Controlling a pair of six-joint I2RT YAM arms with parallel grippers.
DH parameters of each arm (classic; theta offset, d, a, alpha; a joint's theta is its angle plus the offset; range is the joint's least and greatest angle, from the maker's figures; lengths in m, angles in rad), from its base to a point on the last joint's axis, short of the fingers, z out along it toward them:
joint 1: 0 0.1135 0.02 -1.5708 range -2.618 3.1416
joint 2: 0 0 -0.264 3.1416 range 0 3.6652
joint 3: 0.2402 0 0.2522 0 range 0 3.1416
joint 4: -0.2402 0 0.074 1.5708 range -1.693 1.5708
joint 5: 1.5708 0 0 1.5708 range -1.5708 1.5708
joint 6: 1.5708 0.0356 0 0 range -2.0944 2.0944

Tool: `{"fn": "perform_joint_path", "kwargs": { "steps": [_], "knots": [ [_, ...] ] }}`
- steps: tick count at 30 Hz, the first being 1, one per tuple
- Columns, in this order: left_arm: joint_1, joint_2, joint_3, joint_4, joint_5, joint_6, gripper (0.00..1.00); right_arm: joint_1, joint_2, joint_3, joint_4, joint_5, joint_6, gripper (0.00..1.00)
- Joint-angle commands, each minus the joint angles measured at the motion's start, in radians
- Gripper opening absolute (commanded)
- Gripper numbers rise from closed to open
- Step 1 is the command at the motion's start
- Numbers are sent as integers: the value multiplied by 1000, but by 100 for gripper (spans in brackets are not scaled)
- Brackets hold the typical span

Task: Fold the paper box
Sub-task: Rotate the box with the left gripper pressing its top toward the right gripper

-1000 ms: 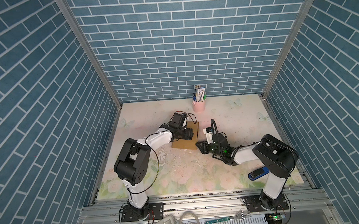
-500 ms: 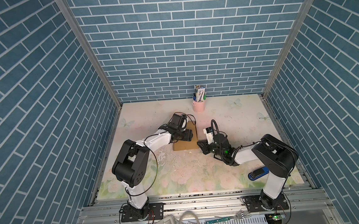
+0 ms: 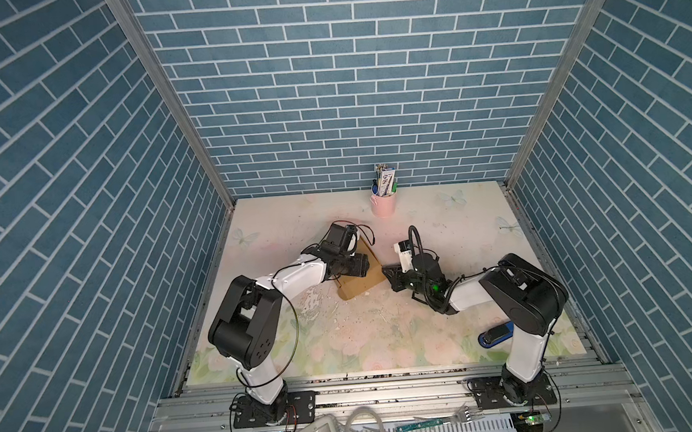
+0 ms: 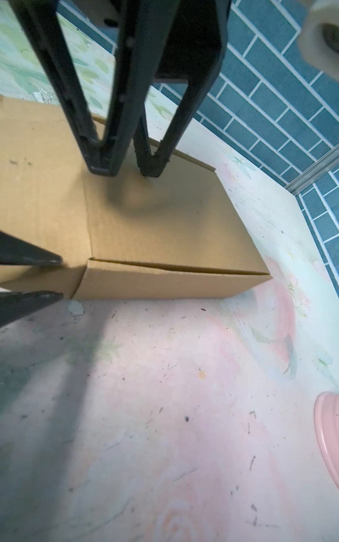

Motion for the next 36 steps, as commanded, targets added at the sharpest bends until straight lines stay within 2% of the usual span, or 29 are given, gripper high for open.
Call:
{"fn": "perform_joint_path", "kwargs": {
  "steps": [1, 23, 29, 36],
  "knots": [
    [-3, -11, -34, -65, 4, -13, 67, -9, 54, 4, -112, 11, -39, 17],
    [-3, -76, -100, -66, 15, -42, 67, -16, 183, 219, -237, -81, -9, 17],
    [-2, -98, -110, -80, 6, -52, 67, -18, 128, 222, -288, -63, -20, 17],
    [3, -134, -117, -72, 10, -92, 71, -30, -40, 90, -312, -6, 28, 16]
  ]
}}
